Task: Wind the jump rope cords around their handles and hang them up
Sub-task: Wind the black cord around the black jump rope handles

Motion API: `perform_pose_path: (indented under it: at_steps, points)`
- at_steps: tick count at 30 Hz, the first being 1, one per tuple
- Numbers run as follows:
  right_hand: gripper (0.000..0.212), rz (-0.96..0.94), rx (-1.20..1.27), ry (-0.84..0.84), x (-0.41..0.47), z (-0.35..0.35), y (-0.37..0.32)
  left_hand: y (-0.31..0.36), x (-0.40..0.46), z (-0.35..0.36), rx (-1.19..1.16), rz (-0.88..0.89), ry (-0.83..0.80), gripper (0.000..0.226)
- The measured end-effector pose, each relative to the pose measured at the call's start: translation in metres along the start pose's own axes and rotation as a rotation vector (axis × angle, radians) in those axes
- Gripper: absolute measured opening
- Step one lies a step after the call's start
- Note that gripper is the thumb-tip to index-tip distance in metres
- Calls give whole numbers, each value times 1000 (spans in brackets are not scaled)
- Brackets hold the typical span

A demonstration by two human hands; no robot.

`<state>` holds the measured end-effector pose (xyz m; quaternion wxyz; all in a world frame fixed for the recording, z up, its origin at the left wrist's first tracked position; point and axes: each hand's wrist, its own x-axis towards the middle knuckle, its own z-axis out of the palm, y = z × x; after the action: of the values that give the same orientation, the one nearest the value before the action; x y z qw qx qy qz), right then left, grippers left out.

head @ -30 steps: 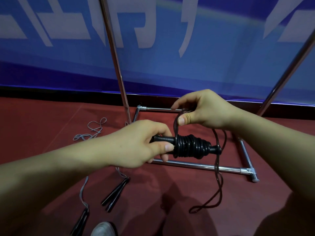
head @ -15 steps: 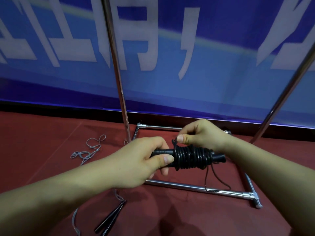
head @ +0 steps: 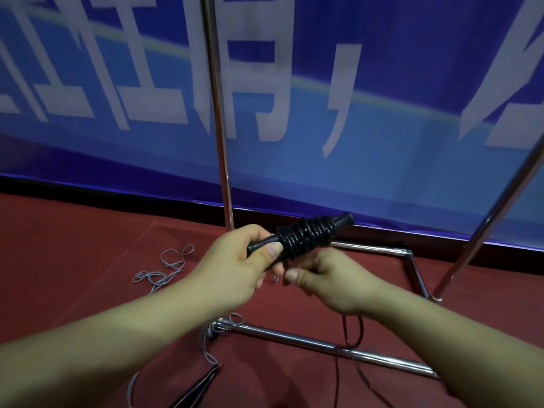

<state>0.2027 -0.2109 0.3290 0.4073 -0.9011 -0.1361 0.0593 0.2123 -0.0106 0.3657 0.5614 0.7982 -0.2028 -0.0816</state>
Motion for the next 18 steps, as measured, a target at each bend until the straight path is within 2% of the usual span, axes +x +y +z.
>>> perform_pose_path:
  at_steps: [3, 8, 14, 18]
  points:
    - [28, -19, -66, -78, -3, 6, -9, -3, 2, -1, 50, -24, 51, 15]
    - [37, -74, -245, -46, -7, 6, -19, -13, 9, -9, 185, -70, 151, 16]
    - [29, -33, -54, -23, -15, 9, -36, -19, 16, -15, 342, -62, 194, 15]
    - [28, -17, -66, -33, -22, 6, -43, -19, 18, -15, 385, -56, 167, 15]
